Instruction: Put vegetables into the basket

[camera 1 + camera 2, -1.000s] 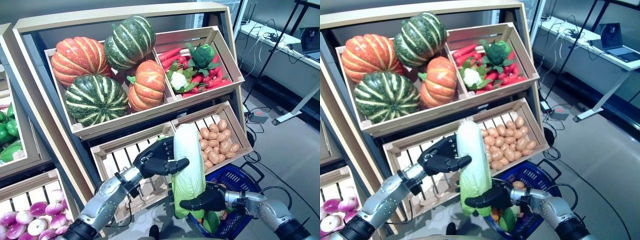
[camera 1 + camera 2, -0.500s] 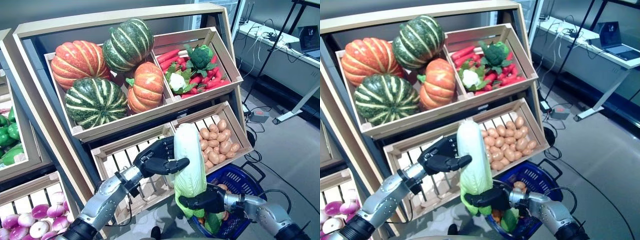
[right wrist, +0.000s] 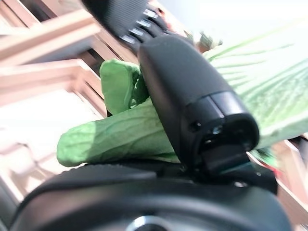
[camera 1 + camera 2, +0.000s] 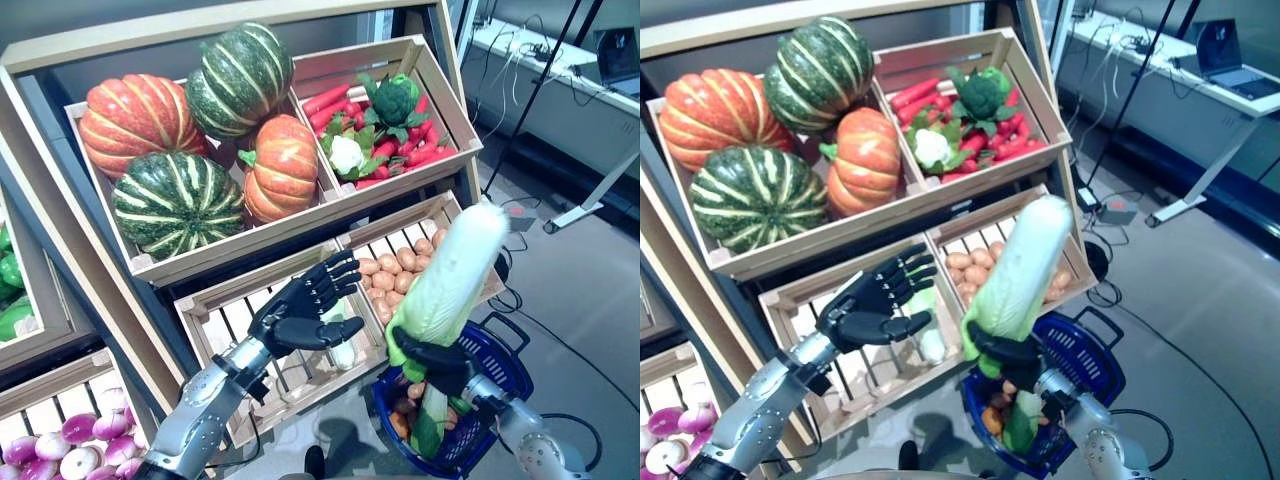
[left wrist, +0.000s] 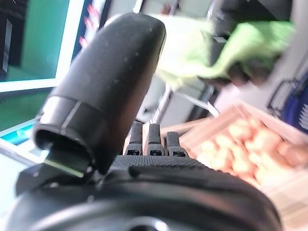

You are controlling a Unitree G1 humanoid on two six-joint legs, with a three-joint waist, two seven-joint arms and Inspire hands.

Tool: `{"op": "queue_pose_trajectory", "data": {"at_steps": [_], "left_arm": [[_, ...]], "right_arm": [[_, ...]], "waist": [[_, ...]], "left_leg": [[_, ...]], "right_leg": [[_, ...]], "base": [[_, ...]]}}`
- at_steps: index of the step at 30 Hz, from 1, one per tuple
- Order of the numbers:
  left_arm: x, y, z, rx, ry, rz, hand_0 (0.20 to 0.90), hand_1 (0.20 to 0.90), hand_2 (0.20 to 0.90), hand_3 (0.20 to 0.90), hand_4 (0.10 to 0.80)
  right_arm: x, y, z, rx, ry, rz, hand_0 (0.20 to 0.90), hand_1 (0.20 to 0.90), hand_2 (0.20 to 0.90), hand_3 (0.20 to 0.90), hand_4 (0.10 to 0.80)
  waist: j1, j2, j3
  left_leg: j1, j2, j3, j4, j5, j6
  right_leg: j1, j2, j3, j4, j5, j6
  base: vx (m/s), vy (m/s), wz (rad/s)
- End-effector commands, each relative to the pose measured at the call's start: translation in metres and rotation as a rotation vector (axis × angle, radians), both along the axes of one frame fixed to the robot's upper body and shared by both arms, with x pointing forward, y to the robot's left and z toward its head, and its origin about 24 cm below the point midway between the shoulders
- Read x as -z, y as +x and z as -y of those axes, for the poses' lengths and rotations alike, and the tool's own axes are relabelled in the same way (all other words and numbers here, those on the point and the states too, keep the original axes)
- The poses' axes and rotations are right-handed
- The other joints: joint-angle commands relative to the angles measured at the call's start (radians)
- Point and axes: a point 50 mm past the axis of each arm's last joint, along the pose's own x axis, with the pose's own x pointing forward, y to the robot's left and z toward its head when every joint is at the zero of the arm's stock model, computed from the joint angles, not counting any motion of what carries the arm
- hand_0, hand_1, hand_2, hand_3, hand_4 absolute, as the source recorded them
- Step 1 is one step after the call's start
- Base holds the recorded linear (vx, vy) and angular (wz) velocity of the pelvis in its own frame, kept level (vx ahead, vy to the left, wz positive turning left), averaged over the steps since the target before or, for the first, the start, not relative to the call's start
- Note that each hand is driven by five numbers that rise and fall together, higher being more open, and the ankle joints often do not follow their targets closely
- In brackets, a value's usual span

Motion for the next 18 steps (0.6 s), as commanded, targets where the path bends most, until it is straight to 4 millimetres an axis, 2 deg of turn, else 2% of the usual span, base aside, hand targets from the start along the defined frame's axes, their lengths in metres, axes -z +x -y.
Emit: {"op": "queue_pose_trajectory", "data": {"at_steps": [1, 3, 6, 8, 12, 15, 18], "left_arm": [[-0.04, 0.023, -0.017, -0.127, 0.002, 0.23, 0.9, 0.9, 0.9, 0.9, 0.8], [-0.05, 0.032, -0.025, -0.198, 0.008, 0.289, 0.9, 0.9, 0.9, 0.9, 0.8], [-0.06, 0.042, -0.031, -0.294, 0.0, 0.342, 0.9, 0.9, 0.9, 0.9, 0.8], [-0.063, 0.046, -0.038, -0.37, -0.006, 0.356, 0.9, 0.9, 0.9, 0.9, 0.8], [-0.066, 0.046, -0.047, -0.471, -0.01, 0.383, 0.9, 0.9, 0.9, 0.9, 0.8], [-0.071, 0.049, -0.044, -0.5, -0.001, 0.417, 0.9, 0.9, 0.9, 0.9, 0.8], [-0.076, 0.057, -0.033, -0.489, 0.009, 0.428, 0.9, 0.9, 0.9, 0.9, 0.8]], "right_arm": [[-0.047, 0.036, 0.012, 0.227, 0.087, 0.279, 0.3, 0.3, 0.3, 0.3, 0.4], [-0.055, 0.048, 0.024, 0.368, 0.066, 0.313, 0.3, 0.3, 0.3, 0.3, 0.4], [-0.06, 0.058, 0.038, 0.504, 0.041, 0.312, 0.3, 0.3, 0.3, 0.3, 0.4], [-0.053, 0.06, 0.052, 0.634, 0.035, 0.247, 0.3, 0.3, 0.3, 0.3, 0.4], [-0.036, 0.058, 0.069, 0.8, 0.054, 0.144, 0.3, 0.3, 0.3, 0.3, 0.4], [-0.032, 0.064, 0.081, 0.91, 0.074, 0.096, 0.3, 0.3, 0.3, 0.3, 0.4], [-0.04, 0.077, 0.085, 0.963, 0.11, 0.095, 0.3, 0.3, 0.3, 0.3, 0.4]], "waist": [[-0.001, -0.031, 0.04], [-0.002, -0.025, 0.103], [-0.005, -0.023, 0.185], [-0.005, -0.02, 0.24], [0.009, -0.015, 0.294], [0.024, -0.006, 0.343], [0.037, 0.0, 0.386]], "left_leg": [[0.025, 0.024, 0.005, 0.002, -0.105, -0.036], [-0.021, 0.026, 0.008, 0.004, -0.084, -0.035], [-0.107, 0.028, 0.004, 0.09, -0.083, -0.042], [-0.173, 0.03, -0.007, 0.169, -0.086, -0.051], [-0.253, 0.033, -0.009, 0.221, -0.075, -0.061], [-0.321, 0.033, -0.017, 0.263, -0.073, -0.066], [-0.387, 0.023, -0.023, 0.321, -0.087, -0.061]], "right_leg": [[-0.077, -0.036, 0.03, -0.05, 0.125, 0.028], [-0.144, -0.025, 0.039, 0.006, 0.111, 0.013], [-0.219, -0.019, 0.043, 0.096, 0.085, -0.003], [-0.265, -0.015, 0.045, 0.169, 0.062, -0.017], [-0.308, -0.013, 0.043, 0.208, 0.047, -0.035], [-0.358, -0.007, 0.035, 0.242, 0.038, -0.048], [-0.426, -0.002, 0.026, 0.301, 0.022, -0.062]], "base": [[-0.214, -0.045, 0.01], [-0.356, -0.023, 0.0], [-0.314, -0.028, -0.02], [-0.146, -0.064, 0.02], [-0.065, -0.071, 0.03], [-0.087, -0.074, 0.05], [-0.138, -0.07, 0.1]]}}
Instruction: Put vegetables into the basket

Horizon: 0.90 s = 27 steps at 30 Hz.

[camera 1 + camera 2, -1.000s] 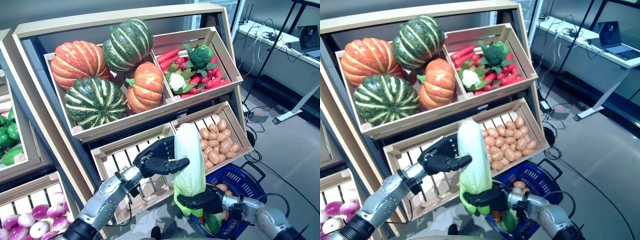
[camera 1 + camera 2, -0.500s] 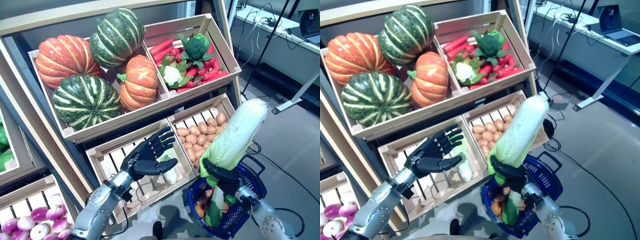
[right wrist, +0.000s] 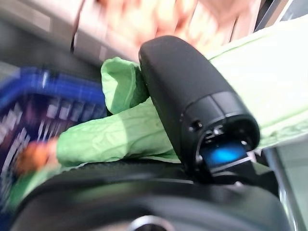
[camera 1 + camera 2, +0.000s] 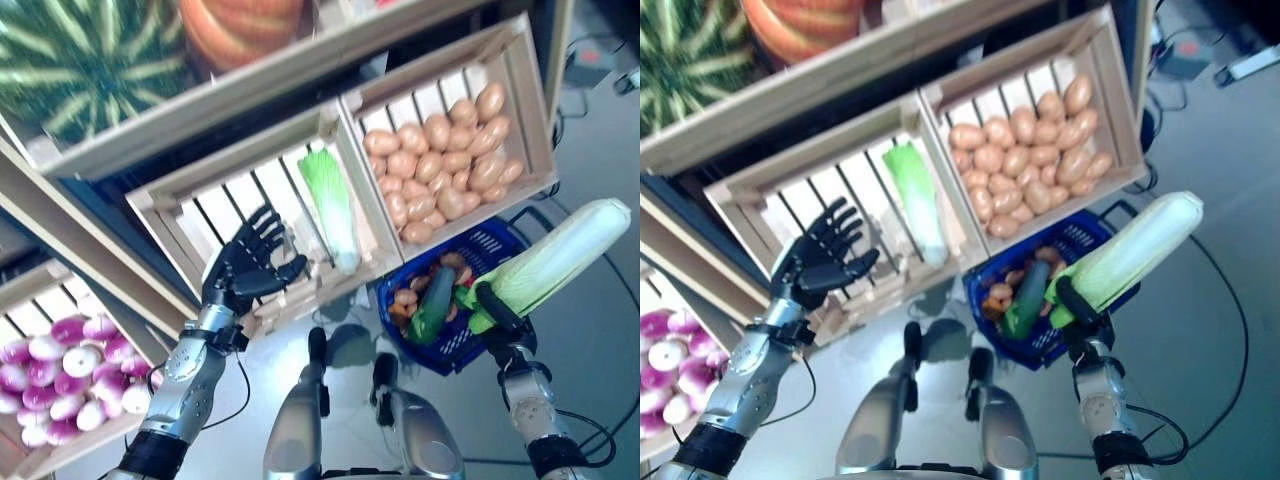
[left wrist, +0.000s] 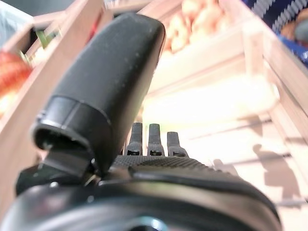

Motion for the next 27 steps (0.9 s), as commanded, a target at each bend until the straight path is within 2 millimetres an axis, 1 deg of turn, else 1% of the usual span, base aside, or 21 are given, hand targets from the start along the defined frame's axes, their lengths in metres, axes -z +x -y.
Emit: {"op": "queue_pose_trajectory", "data": {"at_steps": [1, 3, 4, 8, 9, 12, 13, 14, 15, 17, 20, 22, 26, 27], "left_arm": [[-0.047, 0.011, 0.014, -0.003, 0.004, 0.273, 0.9, 0.9, 0.9, 0.9, 0.8], [-0.052, 0.015, 0.016, -0.011, -0.005, 0.299, 0.9, 0.9, 0.9, 0.9, 0.8], [-0.06, 0.018, 0.018, -0.015, -0.016, 0.33, 0.9, 0.9, 0.9, 0.9, 0.8], [-0.077, 0.021, 0.024, -0.029, -0.018, 0.41, 0.9, 0.9, 0.9, 0.9, 0.8], [-0.085, 0.024, 0.029, -0.004, -0.041, 0.436, 0.9, 0.9, 0.9, 0.9, 0.8], [-0.092, 0.025, 0.036, 0.044, -0.057, 0.469, 0.9, 0.9, 0.9, 0.9, 0.8], [-0.097, 0.025, 0.041, 0.069, -0.066, 0.492, 0.9, 0.9, 0.9, 0.9, 0.8], [-0.1, 0.025, 0.045, 0.088, -0.075, 0.505, 0.9, 0.9, 0.9, 0.9, 0.8], [-0.101, 0.025, 0.045, 0.09, -0.076, 0.508, 0.9, 0.9, 0.9, 0.9, 0.8], [-0.108, 0.024, 0.053, 0.122, -0.096, 0.535, 0.9, 0.9, 0.9, 0.9, 0.8], [-0.112, 0.024, 0.052, 0.129, -0.153, 0.542, 0.9, 0.9, 0.9, 0.9, 0.8], [-0.117, 0.023, 0.051, 0.12, -0.156, 0.568, 0.9, 0.9, 0.9, 0.9, 0.8], [-0.12, 0.02, 0.053, 0.115, -0.152, 0.583, 0.9, 0.9, 0.9, 0.9, 0.8], [-0.12, 0.019, 0.052, 0.114, -0.145, 0.587, 0.9, 0.9, 0.9, 0.9, 0.8]], "right_arm": [[-0.06, 0.033, 0.019, 0.148, -0.019, 0.268, 0.3, 0.3, 0.3, 0.3, 0.4], [-0.066, 0.041, 0.021, 0.161, -0.022, 0.26, 0.3, 0.3, 0.3, 0.3, 0.4], [-0.069, 0.047, 0.022, 0.172, -0.027, 0.255, 0.3, 0.3, 0.3, 0.3, 0.4], [-0.073, 0.057, 0.021, 0.182, -0.015, 0.232, 0.3, 0.3, 0.3, 0.3, 0.4], [-0.073, 0.062, 0.022, 0.187, 0.001, 0.222, 0.3, 0.3, 0.3, 0.3, 0.4], [-0.075, 0.067, 0.024, 0.183, 0.014, 0.216, 0.3, 0.3, 0.3, 0.3, 0.4], [-0.076, 0.07, 0.021, 0.163, 0.002, 0.201, 0.3, 0.3, 0.3, 0.3, 0.4], [-0.077, 0.074, 0.021, 0.145, 0.0, 0.188, 0.3, 0.3, 0.3, 0.3, 0.4], [-0.078, 0.075, 0.021, 0.144, -0.001, 0.189, 0.3, 0.3, 0.3, 0.3, 0.4], [-0.079, 0.081, 0.021, 0.111, 0.009, 0.167, 0.3, 0.3, 0.3, 0.3, 0.4], [-0.076, 0.085, 0.016, 0.072, 0.052, 0.133, 0.3, 0.3, 0.3, 0.3, 0.4], [-0.08, 0.092, 0.011, 0.063, 0.104, 0.116, 0.3, 0.3, 0.3, 0.3, 0.4], [-0.08, 0.095, 0.009, 0.075, 0.166, 0.098, 0.3, 0.3, 0.3, 0.3, 0.4], [-0.08, 0.098, 0.005, 0.057, 0.186, 0.084, 0.3, 0.3, 0.3, 0.3, 0.4]], "waist": [[-0.002, -0.02, -0.007], [0.001, -0.02, 0.007], [0.004, -0.018, 0.021], [0.011, -0.017, 0.031], [0.017, -0.015, 0.031], [0.024, -0.009, 0.031], [0.027, -0.007, 0.031], [0.031, -0.004, 0.031], [0.032, -0.003, 0.031], [0.038, 0.004, 0.031], [0.047, 0.008, 0.031], [0.053, 0.01, 0.031], [0.061, 0.018, 0.031], [0.065, 0.022, 0.031]], "left_leg": [[-0.099, -0.017, 0.0, 0.197, -0.136, -0.039], [-0.138, -0.023, -0.005, 0.248, -0.15, -0.038], [-0.168, -0.026, -0.006, 0.289, -0.162, -0.036], [-0.239, -0.038, -0.004, 0.386, -0.202, -0.016], [-0.289, -0.041, -0.002, 0.456, -0.229, -0.006], [-0.335, -0.045, 0.0, 0.533, -0.262, 0.007], [-0.351, -0.05, -0.006, 0.584, -0.306, 0.008], [-0.375, -0.049, -0.005, 0.624, -0.322, 0.013], [-0.382, -0.049, -0.005, 0.633, -0.325, 0.014], [-0.427, -0.054, -0.003, 0.696, -0.353, 0.026], [-0.457, -0.06, 0.0, 0.735, -0.375, 0.035], [-0.486, -0.068, 0.004, 0.766, -0.385, 0.042], [-0.532, -0.072, 0.002, 0.815, -0.395, 0.047], [-0.554, -0.075, 0.001, 0.844, -0.399, 0.051]], "right_leg": [[-0.062, -0.014, 0.026, -0.025, 0.087, -0.018], [-0.09, -0.015, 0.021, 0.007, 0.08, -0.025], [-0.116, -0.019, 0.017, 0.041, 0.074, -0.028], [-0.197, -0.037, 0.019, 0.139, 0.054, -0.036], [-0.251, -0.056, 0.017, 0.202, 0.041, -0.041], [-0.305, -0.079, 0.015, 0.286, 0.022, -0.043], [-0.325, -0.088, 0.026, 0.337, -0.006, -0.036], [-0.352, -0.098, 0.027, 0.378, -0.016, -0.035], [-0.36, -0.1, 0.028, 0.388, -0.019, -0.035], [-0.415, -0.116, 0.032, 0.462, -0.037, -0.037], [-0.453, -0.119, 0.035, 0.509, -0.051, -0.041], [-0.486, -0.118, 0.04, 0.54, -0.055, -0.045], [-0.536, -0.128, 0.041, 0.6, -0.061, -0.046], [-0.563, -0.131, 0.041, 0.635, -0.062, -0.044]], "base": [[-0.138, -0.058, 0.11], [-0.1, -0.031, 0.06], [-0.085, -0.007, 0.11], [-0.071, 0.009, 0.11], [-0.063, 0.013, 0.11], [-0.019, 0.024, 0.13], [0.057, 0.041, 0.13], [0.061, 0.033, 0.09], [-0.005, 0.035, 0.06], [0.007, 0.03, 0.05], [0.025, 0.006, 0.0], [0.013, 0.006, 0.04], [0.0, 0.0, 0.0], [0.0, 0.0, 0.0]]}}
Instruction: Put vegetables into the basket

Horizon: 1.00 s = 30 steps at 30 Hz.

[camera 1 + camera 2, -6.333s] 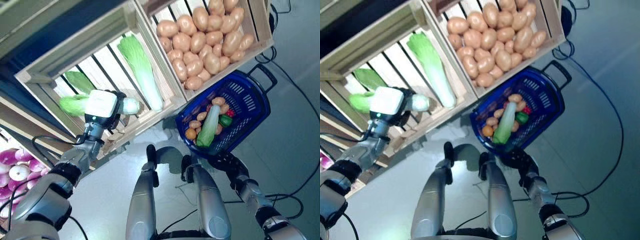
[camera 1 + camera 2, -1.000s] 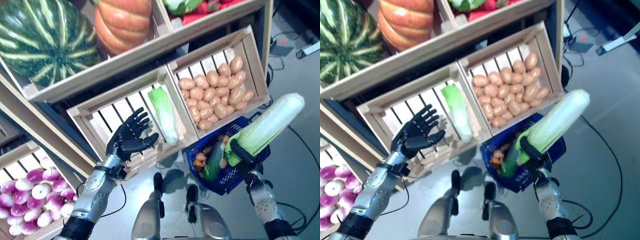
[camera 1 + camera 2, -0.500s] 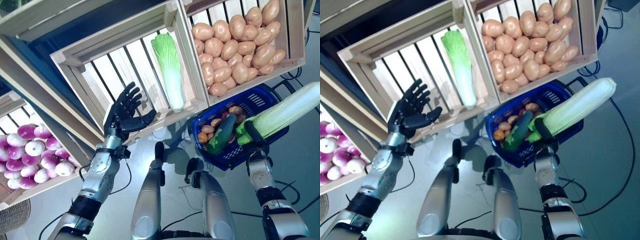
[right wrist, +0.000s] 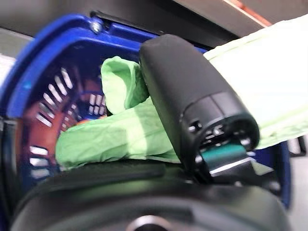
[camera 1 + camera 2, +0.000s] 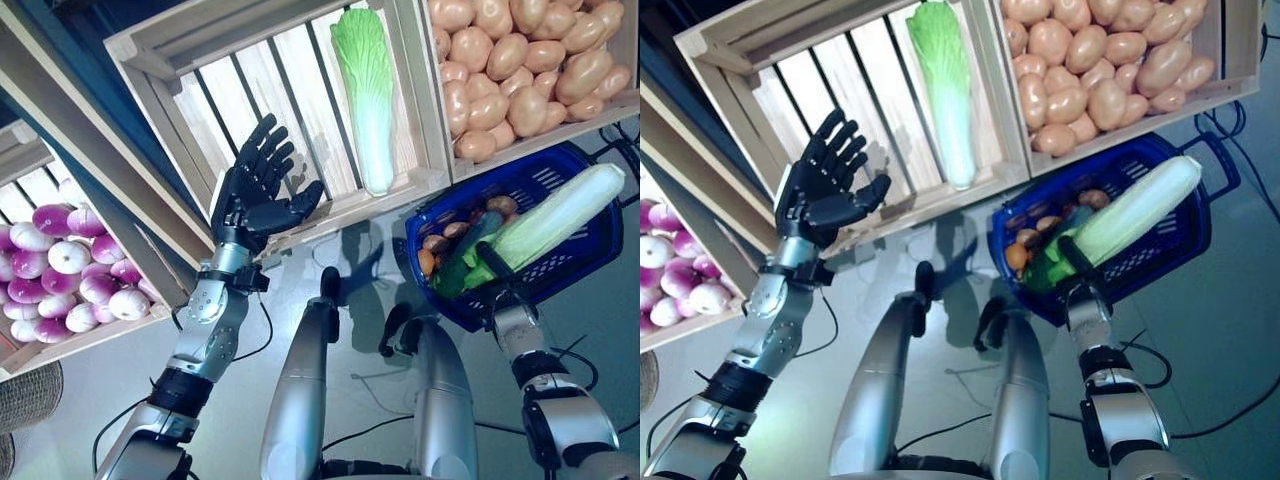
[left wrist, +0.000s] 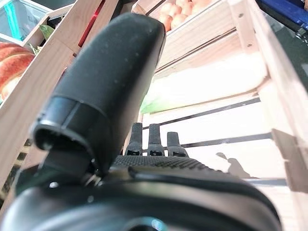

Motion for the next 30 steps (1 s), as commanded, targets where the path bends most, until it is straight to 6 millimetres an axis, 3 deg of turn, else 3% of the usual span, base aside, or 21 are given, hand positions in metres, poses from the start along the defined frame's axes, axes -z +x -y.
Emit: {"op": "queue_pose_trajectory", "data": {"at_steps": [1, 6, 13, 14, 15, 22, 28, 30], "left_arm": [[-0.059, -0.022, 0.016, 0.067, -0.09, 0.348, 0.9, 0.9, 0.9, 0.9, 0.8], [-0.063, -0.021, 0.018, 0.066, -0.075, 0.344, 0.9, 0.9, 0.9, 0.9, 0.8], [-0.061, -0.02, 0.016, 0.048, -0.071, 0.333, 0.9, 0.9, 0.9, 0.9, 0.8], [-0.061, -0.02, 0.015, 0.042, -0.065, 0.331, 0.9, 0.9, 0.9, 0.9, 0.8], [-0.061, -0.021, 0.015, 0.043, -0.066, 0.333, 0.9, 0.9, 0.9, 0.9, 0.8], [-0.065, -0.022, 0.015, 0.03, -0.063, 0.347, 0.9, 0.9, 0.9, 0.9, 0.8], [-0.071, -0.029, 0.018, 0.025, 0.026, 0.411, 0.9, 0.9, 0.9, 0.9, 0.8], [-0.074, -0.032, 0.016, 0.014, 0.047, 0.444, 0.9, 0.9, 0.9, 0.9, 0.8]], "right_arm": [[-0.033, 0.012, 0.017, 0.034, 0.027, 0.088, 0.3, 0.3, 0.3, 0.3, 0.4], [-0.032, 0.018, 0.006, -0.044, 0.049, 0.034, 0.3, 0.3, 0.3, 0.3, 0.4], [-0.027, 0.019, 0.004, 0.015, 0.188, -0.024, 0.3, 0.3, 0.3, 0.3, 0.4], [-0.027, 0.018, 0.008, 0.062, 0.226, -0.039, 0.389, 0.389, 0.389, 0.389, 0.46], [-0.027, 0.018, 0.009, 0.074, 0.241, -0.048, 0.9, 0.9, 0.9, 0.9, 0.8], [-0.03, 0.017, 0.018, 0.22, 0.311, -0.11, 0.9, 0.9, 0.9, 0.9, 0.8], [-0.034, 0.016, 0.018, 0.323, 0.369, -0.053, 0.9, 0.9, 0.9, 0.9, 0.8], [-0.037, 0.017, 0.014, 0.32, 0.376, 0.003, 0.9, 0.9, 0.9, 0.9, 0.8]], "waist": [[0.01, 0.025, -0.003], [0.017, 0.032, -0.003], [0.021, 0.042, -0.003], [0.022, 0.046, -0.003], [0.022, 0.048, -0.002], [0.025, 0.053, -0.002], [0.02, 0.053, -0.002], [0.016, 0.053, -0.002]], "left_leg": [[-0.012, -0.025, 0.025, 0.211, -0.241, 0.041], [-0.045, -0.037, 0.028, 0.235, -0.245, 0.048], [-0.05, -0.044, 0.029, 0.242, -0.243, 0.049], [-0.049, -0.047, 0.031, 0.246, -0.244, 0.05], [-0.051, -0.048, 0.031, 0.249, -0.245, 0.051], [-0.038, -0.048, 0.037, 0.245, -0.251, 0.053], [0.014, -0.048, 0.041, 0.208, -0.248, 0.048], [0.028, -0.043, 0.05, 0.172, -0.22, 0.05]], "right_leg": [[-0.03, 0.014, 0.041, -0.044, 0.157, 0.02], [-0.073, 0.015, 0.043, -0.003, 0.158, 0.023], [-0.087, 0.015, 0.047, 0.017, 0.162, 0.029], [-0.088, 0.015, 0.046, 0.022, 0.162, 0.029], [-0.089, 0.015, 0.046, 0.022, 0.163, 0.03], [-0.082, 0.018, 0.041, 0.021, 0.163, 0.031], [-0.038, 0.031, 0.041, -0.021, 0.17, 0.033], [-0.025, 0.032, 0.034, -0.055, 0.192, 0.025]], "base": [[0.0, 0.0, 0.0], [0.002, 0.006, 0.02], [0.003, 0.005, 0.0], [0.0, 0.0, 0.0], [0.0, 0.0, 0.0], [0.0, 0.0, 0.0], [0.0, 0.0, 0.0], [-0.075, 0.04, -0.02]]}}
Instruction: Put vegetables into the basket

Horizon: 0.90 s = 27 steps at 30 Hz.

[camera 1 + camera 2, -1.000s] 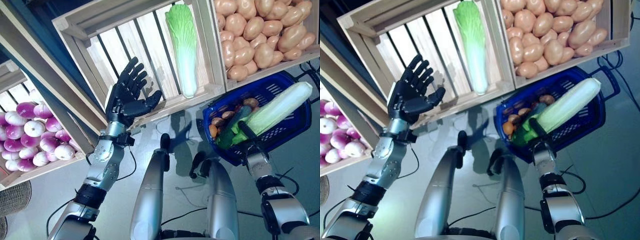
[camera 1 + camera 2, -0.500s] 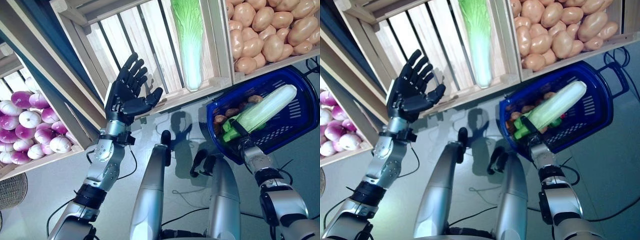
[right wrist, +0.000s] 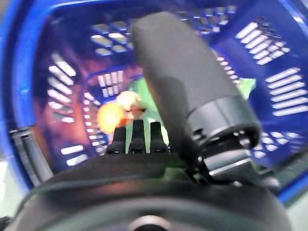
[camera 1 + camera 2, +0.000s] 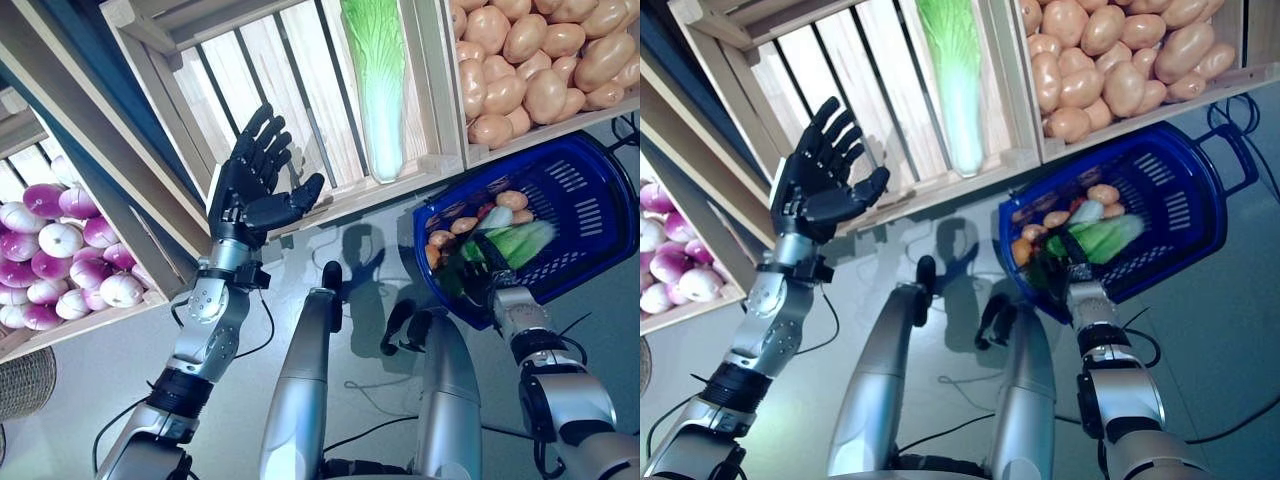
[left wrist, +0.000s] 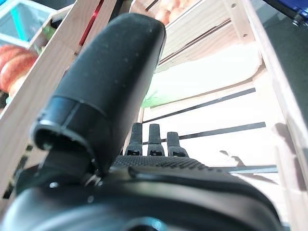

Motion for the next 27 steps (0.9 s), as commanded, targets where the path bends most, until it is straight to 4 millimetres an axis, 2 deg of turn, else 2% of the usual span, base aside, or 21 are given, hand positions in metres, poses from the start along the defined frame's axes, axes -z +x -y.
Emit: {"op": "queue_pose_trajectory", "data": {"at_steps": [1, 4, 6, 10, 11, 12, 13, 14, 16, 19, 21, 25, 27], "left_arm": [[-0.064, -0.029, 0.012, 0.036, 0.023, 0.402, 0.9, 0.9, 0.9, 0.9, 0.8], [-0.067, -0.032, 0.006, -0.044, 0.082, 0.432, 0.9, 0.9, 0.9, 0.9, 0.8], [-0.067, -0.033, -0.002, -0.119, 0.146, 0.447, 0.9, 0.9, 0.9, 0.9, 0.8], [-0.062, -0.034, -0.02, -0.249, 0.322, 0.428, 0.9, 0.9, 0.9, 0.9, 0.8], [-0.062, -0.035, -0.02, -0.252, 0.338, 0.425, 0.9, 0.9, 0.9, 0.9, 0.8], [-0.061, -0.036, -0.026, -0.299, 0.421, 0.415, 0.9, 0.9, 0.9, 0.9, 0.8], [-0.061, -0.038, -0.03, -0.35, 0.495, 0.424, 0.9, 0.9, 0.9, 0.9, 0.8], [-0.06, -0.036, -0.033, -0.39, 0.563, 0.417, 0.9, 0.9, 0.9, 0.9, 0.8], [-0.069, -0.035, -0.047, -0.555, 0.811, 0.437, 0.9, 0.9, 0.9, 0.9, 0.8], [-0.075, -0.034, -0.063, -0.684, 0.993, 0.439, 0.9, 0.9, 0.9, 0.9, 0.8], [-0.081, -0.031, -0.077, -0.807, 1.252, 0.44, 0.9, 0.9, 0.9, 0.9, 0.8], [-0.088, -0.028, -0.089, -0.928, 1.604, 0.495, 0.9, 0.9, 0.9, 0.9, 0.8], [-0.093, -0.027, -0.093, -0.949, 1.729, 0.522, 0.9, 0.9, 0.9, 0.9, 0.8]], "right_arm": [[-0.031, 0.007, 0.011, 0.117, -0.001, 0.172, 0.9, 0.9, 0.9, 0.9, 0.8], [-0.019, -0.002, 0.0, 0.08, -0.088, 0.191, 0.9, 0.9, 0.9, 0.9, 0.8], [-0.002, -0.015, -0.006, 0.074, -0.121, 0.192, 0.9, 0.9, 0.9, 0.9, 0.8], [0.048, -0.059, -0.017, 0.034, -0.015, 0.23, 0.9, 0.9, 0.9, 0.9, 0.8], [0.051, -0.062, -0.017, 0.027, -0.014, 0.226, 0.9, 0.9, 0.9, 0.9, 0.8], [0.067, -0.081, -0.021, -0.007, -0.011, 0.201, 0.9, 0.9, 0.9, 0.9, 0.8], [0.073, -0.09, -0.023, -0.04, -0.015, 0.17, 0.9, 0.9, 0.9, 0.9, 0.8], [0.077, -0.095, -0.024, -0.072, -0.03, 0.148, 0.9, 0.9, 0.9, 0.9, 0.8], [0.082, -0.107, -0.028, -0.16, -0.083, 0.096, 0.9, 0.9, 0.9, 0.9, 0.8], [0.089, -0.118, -0.027, -0.212, -0.099, 0.067, 0.9, 0.9, 0.9, 0.9, 0.8], [0.093, -0.126, -0.022, -0.217, -0.093, 0.069, 0.9, 0.9, 0.9, 0.9, 0.8], [0.092, -0.13, -0.015, -0.234, -0.146, 0.088, 0.9, 0.9, 0.9, 0.9, 0.8], [0.092, -0.132, -0.013, -0.239, -0.152, 0.092, 0.9, 0.9, 0.9, 0.9, 0.8]], "waist": [[-0.005, 0.047, -0.004], [-0.022, 0.042, -0.004], [-0.034, 0.038, -0.004], [-0.062, 0.03, -0.004], [-0.064, 0.03, -0.004], [-0.076, 0.029, -0.004], [-0.087, 0.029, -0.004], [-0.093, 0.029, -0.004], [-0.113, 0.029, -0.004], [-0.127, 0.027, -0.004], [-0.138, 0.026, -0.004], [-0.147, 0.022, -0.004], [-0.156, 0.019, -0.004]], "left_leg": [[0.133, -0.04, 0.063, 0.042, -0.187, 0.052], [0.192, -0.03, 0.073, -0.023, -0.163, 0.041], [0.24, -0.026, 0.078, -0.081, -0.147, 0.03], [0.329, -0.026, 0.086, -0.195, -0.11, 0.016], [0.334, -0.026, 0.087, -0.2, -0.108, 0.015], [0.349, -0.024, 0.1, -0.218, -0.105, 0.015], [0.36, -0.022, 0.108, -0.228, -0.101, 0.016], [0.364, -0.021, 0.112, -0.233, -0.1, 0.017], [0.368, -0.02, 0.121, -0.239, -0.096, 0.016], [0.373, -0.012, 0.13, -0.24, -0.098, 0.015], [0.386, -0.008, 0.136, -0.245, -0.098, 0.014], [0.397, -0.006, 0.134, -0.246, -0.1, 0.01], [0.415, 0.0, 0.131, -0.24, -0.127, 0.004]], "right_leg": [[0.072, 0.041, 0.03, -0.177, 0.217, 0.033], [0.129, 0.051, 0.035, -0.237, 0.231, 0.037], [0.18, 0.064, 0.043, -0.294, 0.234, 0.042], [0.279, 0.082, 0.045, -0.409, 0.246, 0.047], [0.283, 0.083, 0.045, -0.413, 0.246, 0.048], [0.3, 0.085, 0.045, -0.436, 0.248, 0.048], [0.309, 0.085, 0.046, -0.447, 0.251, 0.049], [0.312, 0.085, 0.047, -0.452, 0.251, 0.048], [0.316, 0.086, 0.054, -0.464, 0.25, 0.045], [0.318, 0.085, 0.058, -0.467, 0.246, 0.043], [0.332, 0.08, 0.057, -0.483, 0.247, 0.045], [0.35, 0.073, 0.055, -0.507, 0.254, 0.049], [0.367, 0.071, 0.061, -0.505, 0.233, 0.057]], "base": [[-0.077, 0.054, -0.03], [0.017, 0.042, -0.07], [0.043, 0.03, -0.09], [0.045, 0.031, -0.17], [0.043, 0.046, -0.19], [0.038, 0.053, -0.11], [0.042, 0.067, -0.04], [0.026, 0.08, -0.03], [0.017, 0.087, -0.09], [0.023, 0.058, -0.08], [0.04, 0.049, -0.13], [0.04, 0.005, -0.05], [0.096, 0.011, 0.04]]}}
